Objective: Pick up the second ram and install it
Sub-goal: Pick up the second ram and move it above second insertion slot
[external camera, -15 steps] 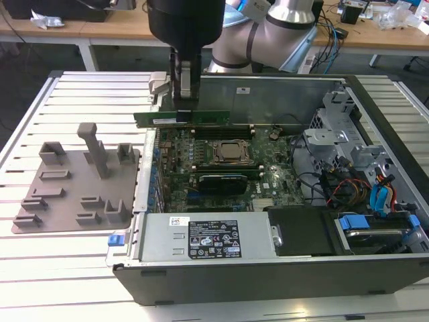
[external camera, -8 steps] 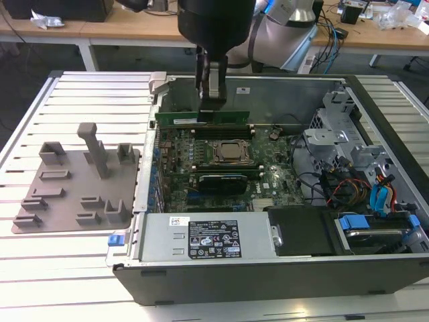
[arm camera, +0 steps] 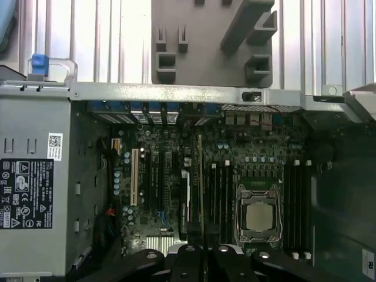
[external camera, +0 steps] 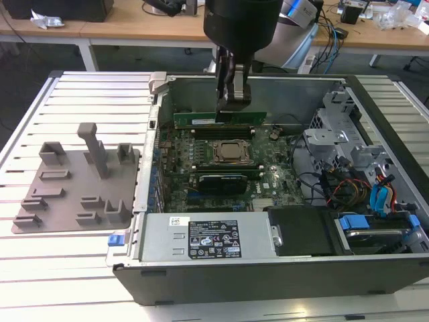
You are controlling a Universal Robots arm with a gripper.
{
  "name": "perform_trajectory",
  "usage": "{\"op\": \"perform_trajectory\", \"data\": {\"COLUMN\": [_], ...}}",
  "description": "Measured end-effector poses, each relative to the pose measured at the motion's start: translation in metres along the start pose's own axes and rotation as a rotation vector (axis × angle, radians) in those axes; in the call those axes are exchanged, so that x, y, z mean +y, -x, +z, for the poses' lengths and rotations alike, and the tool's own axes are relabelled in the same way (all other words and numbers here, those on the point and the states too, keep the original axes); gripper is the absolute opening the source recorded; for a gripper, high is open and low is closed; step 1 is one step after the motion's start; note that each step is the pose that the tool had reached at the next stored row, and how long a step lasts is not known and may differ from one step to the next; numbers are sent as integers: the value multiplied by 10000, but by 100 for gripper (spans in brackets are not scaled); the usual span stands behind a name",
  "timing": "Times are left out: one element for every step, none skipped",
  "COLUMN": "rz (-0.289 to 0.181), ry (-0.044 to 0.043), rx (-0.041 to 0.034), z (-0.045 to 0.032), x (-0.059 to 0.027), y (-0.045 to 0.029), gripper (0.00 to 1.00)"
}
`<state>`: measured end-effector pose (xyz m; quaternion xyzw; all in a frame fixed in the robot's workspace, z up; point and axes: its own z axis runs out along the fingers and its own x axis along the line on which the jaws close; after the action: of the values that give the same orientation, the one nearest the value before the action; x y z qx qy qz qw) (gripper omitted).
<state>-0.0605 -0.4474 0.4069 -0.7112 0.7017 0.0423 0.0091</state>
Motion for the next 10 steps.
{"op": "perform_trajectory", "data": {"rz": [0,-1,-1,-2,-1,0,2,1,0,0], "ry": [1,1,0,1,1,1,1,1,1,1], "rx": [0,0,-1,0,-1,0,0,1,1,0], "z": [22,32,40,54,67,68,68,68,68,68], "x": [-12,-18,-22,-37,-55,-62,-63,-64,-64,-65], "y": [45,84,107,141,160,161,162,162,162,162], "gripper": [13,13,13,13,13,13,13,13,13,13]}}
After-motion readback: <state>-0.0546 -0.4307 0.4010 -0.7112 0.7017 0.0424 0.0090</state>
